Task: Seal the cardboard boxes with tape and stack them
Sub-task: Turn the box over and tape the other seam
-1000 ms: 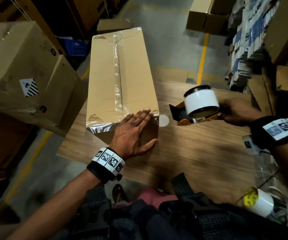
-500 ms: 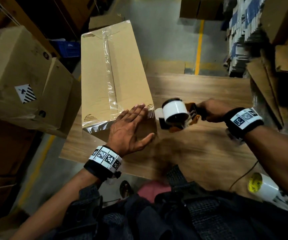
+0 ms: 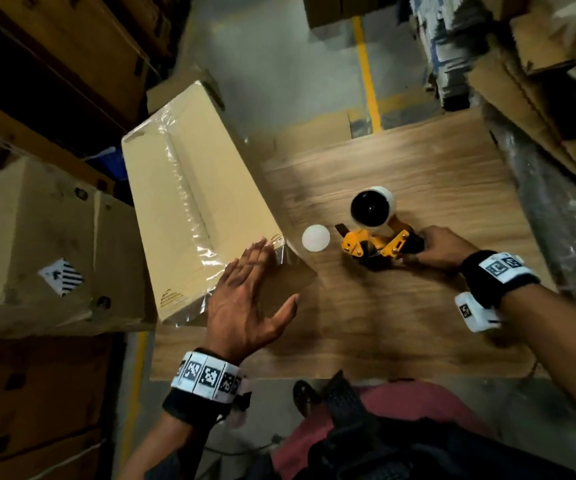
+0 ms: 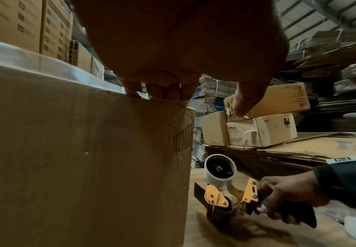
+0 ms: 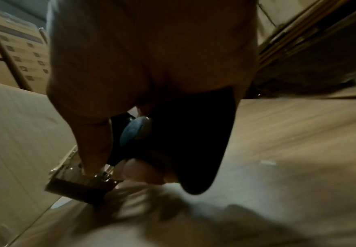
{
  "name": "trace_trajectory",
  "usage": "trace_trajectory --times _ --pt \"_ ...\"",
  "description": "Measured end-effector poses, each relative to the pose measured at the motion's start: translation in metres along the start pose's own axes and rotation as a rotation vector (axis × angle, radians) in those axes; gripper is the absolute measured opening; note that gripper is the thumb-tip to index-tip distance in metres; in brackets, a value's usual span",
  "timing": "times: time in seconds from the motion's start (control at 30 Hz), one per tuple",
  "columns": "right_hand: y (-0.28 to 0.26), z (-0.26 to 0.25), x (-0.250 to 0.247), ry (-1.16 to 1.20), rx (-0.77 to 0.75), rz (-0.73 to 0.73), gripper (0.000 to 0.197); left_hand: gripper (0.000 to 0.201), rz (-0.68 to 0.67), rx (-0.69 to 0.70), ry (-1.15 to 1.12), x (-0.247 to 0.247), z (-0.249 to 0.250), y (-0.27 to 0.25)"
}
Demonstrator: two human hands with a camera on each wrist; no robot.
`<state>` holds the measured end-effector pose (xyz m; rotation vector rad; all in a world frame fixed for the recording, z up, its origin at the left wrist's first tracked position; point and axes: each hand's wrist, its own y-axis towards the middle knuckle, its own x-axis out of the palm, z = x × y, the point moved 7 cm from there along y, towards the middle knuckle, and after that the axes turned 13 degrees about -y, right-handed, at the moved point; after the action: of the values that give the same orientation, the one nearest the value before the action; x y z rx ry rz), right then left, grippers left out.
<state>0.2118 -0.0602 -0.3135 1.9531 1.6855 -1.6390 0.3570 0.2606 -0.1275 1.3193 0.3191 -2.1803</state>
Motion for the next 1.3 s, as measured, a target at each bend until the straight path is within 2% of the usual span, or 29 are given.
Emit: trace_trajectory --times 0.13,0.3,0.37,0.4,0.43,0.47,0.5,0.53,0.6,0.67,0.73,0.83,0.97,1.03,1.1,1.17,1.23,1.3 --pt "0.003 0.003 0.011 -0.081 0.023 0.021 0.066 0.087 -0.026 -0.008 -0.028 0.0 0.004 0.004" --pt "-0.004 -0.011 -0.006 -0.361 0.112 0.17 0.055 0.085 -0.075 -0.015 -0.048 -0.003 0.008 0.009" --pt "-0.014 -0.031 -0.021 -0.356 0.101 0.334 0.057 0.084 -0.08 -0.029 -0.058 -0.005 0.008 0.009" --pt "-0.021 -0.05 -0.029 -0.272 -0.016 0.452 0.058 0.084 -0.087 -0.036 -0.059 -0.005 0.007 0.009" --pt "-0.031 -0.076 -0.037 -0.125 -0.219 0.562 0.058 0.084 -0.093 -0.04 -0.06 -0.005 0.006 0.009" --pt "-0.043 -0.105 -0.042 0.043 -0.436 0.628 0.055 0.084 -0.098 -0.041 -0.06 -0.006 0.006 0.009" --pt "-0.053 -0.132 -0.044 0.193 -0.609 0.629 0.051 0.085 -0.103 -0.042 -0.061 -0.006 0.005 0.009" --pt "-0.057 -0.156 -0.04 0.314 -0.701 0.568 0.051 0.085 -0.112 -0.048 -0.061 -0.006 0.004 0.009" --pt "-0.06 -0.199 -0.024 0.472 -0.757 0.371 0.059 0.086 -0.138 -0.068 -0.063 -0.006 0.004 0.01" --pt "-0.054 -0.222 0.008 0.475 -0.775 0.277 0.062 0.088 -0.155 -0.084 -0.065 -0.008 0.005 0.011" --pt "-0.038 -0.215 0.036 0.432 -0.766 0.306 0.056 0.093 -0.191 -0.107 -0.056 -0.012 0.005 0.012" --pt "-0.013 -0.186 0.052 0.422 -0.65 0.329 0.049 0.093 -0.275 -0.138 -0.099 -0.022 0.006 0.019" --pt "-0.013 -0.191 0.038 0.596 -0.621 0.387 0.048 0.066 -0.435 -0.143 -0.226 -0.041 -0.008 0.04" --pt "-0.018 -0.205 0.03 0.592 -0.588 0.513 0.041 0.044 -0.469 -0.097 -0.208 -0.046 -0.017 0.056" --pt "-0.02 -0.216 0.036 0.582 -0.517 0.674 0.044 0.03 -0.478 -0.005 -0.158 -0.05 -0.022 0.07" --pt "-0.022 -0.223 0.051 0.608 -0.432 0.818 0.04 0.026 -0.514 0.07 -0.149 -0.05 -0.028 0.08" --pt "-0.022 -0.227 0.064 0.6 -0.312 0.907 0.046 0.026 -0.548 0.139 -0.152 -0.049 -0.033 0.088" --pt "-0.017 -0.231 0.073 0.463 -0.204 1.029 0.048 0.025 -0.578 0.196 -0.147 -0.047 -0.036 0.092"
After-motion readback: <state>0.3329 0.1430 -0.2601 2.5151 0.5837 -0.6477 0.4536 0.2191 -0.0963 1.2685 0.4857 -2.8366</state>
